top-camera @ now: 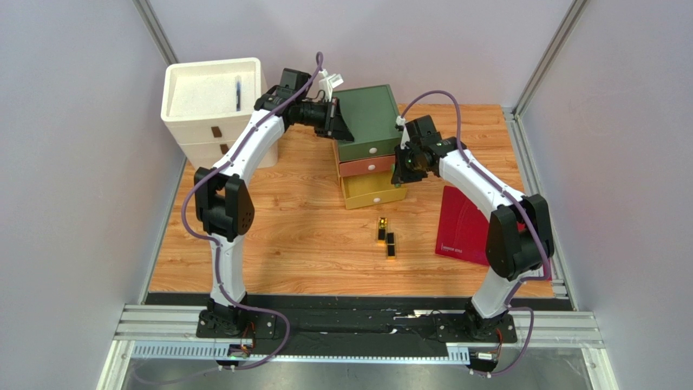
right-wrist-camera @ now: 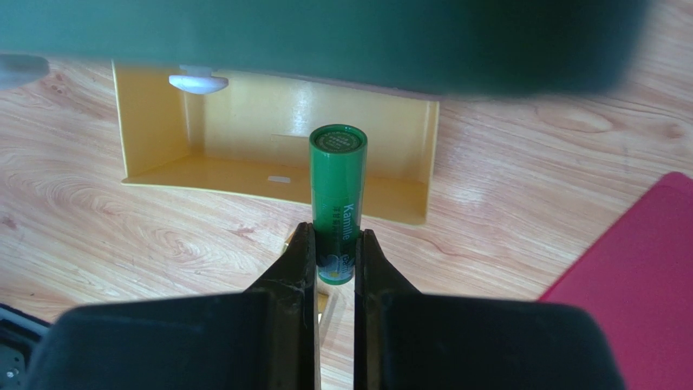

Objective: Organize the makeup

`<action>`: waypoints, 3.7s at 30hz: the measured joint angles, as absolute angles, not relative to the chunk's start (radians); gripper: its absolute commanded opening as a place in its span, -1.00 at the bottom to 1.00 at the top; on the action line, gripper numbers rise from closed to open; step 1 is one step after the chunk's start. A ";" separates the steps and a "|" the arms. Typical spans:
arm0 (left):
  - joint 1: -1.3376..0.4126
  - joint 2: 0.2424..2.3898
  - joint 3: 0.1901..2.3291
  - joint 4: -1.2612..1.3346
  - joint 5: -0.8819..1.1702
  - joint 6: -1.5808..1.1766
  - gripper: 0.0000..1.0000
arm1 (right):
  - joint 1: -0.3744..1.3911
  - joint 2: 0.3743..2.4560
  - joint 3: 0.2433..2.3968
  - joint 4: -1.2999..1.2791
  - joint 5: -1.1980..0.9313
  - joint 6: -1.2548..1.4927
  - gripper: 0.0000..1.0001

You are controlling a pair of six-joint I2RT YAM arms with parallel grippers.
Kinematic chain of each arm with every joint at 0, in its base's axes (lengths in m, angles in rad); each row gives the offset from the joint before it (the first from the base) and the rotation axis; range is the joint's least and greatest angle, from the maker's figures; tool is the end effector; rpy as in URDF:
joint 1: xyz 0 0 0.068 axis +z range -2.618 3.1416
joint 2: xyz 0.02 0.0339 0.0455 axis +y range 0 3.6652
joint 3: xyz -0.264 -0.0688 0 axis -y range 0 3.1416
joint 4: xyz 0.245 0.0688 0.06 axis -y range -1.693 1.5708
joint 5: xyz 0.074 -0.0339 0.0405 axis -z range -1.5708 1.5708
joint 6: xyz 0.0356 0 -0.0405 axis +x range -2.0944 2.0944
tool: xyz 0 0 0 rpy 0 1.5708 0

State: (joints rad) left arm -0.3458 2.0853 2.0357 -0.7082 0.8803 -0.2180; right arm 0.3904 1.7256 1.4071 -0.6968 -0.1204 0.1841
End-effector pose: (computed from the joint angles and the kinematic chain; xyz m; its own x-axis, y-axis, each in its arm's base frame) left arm 0.4308 -0.1844 0.3247 -0.7920 0.1389 -0.5946 0.5853 0.4501 -0.6744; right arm 0.3404 0.1447 0.2617 -0.8523 -0.1542 -0.4998 -0.2852 0.9380 0.1969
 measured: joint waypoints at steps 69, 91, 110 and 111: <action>-0.345 2.090 2.023 -0.706 0.915 -0.211 -1.00 | 0.819 1.753 1.082 -0.799 0.044 0.107 0.08; -0.345 2.089 2.022 -0.715 0.926 -0.198 -1.00 | 0.794 1.783 1.147 -0.755 -0.012 0.134 0.75; -0.345 2.089 2.022 -0.725 0.931 -0.191 -1.00 | 0.727 1.814 1.164 -0.742 -0.041 0.104 -1.00; -0.345 2.089 2.023 -0.725 0.931 -0.191 -1.00 | 0.727 1.806 1.155 -0.743 -0.047 0.102 -1.00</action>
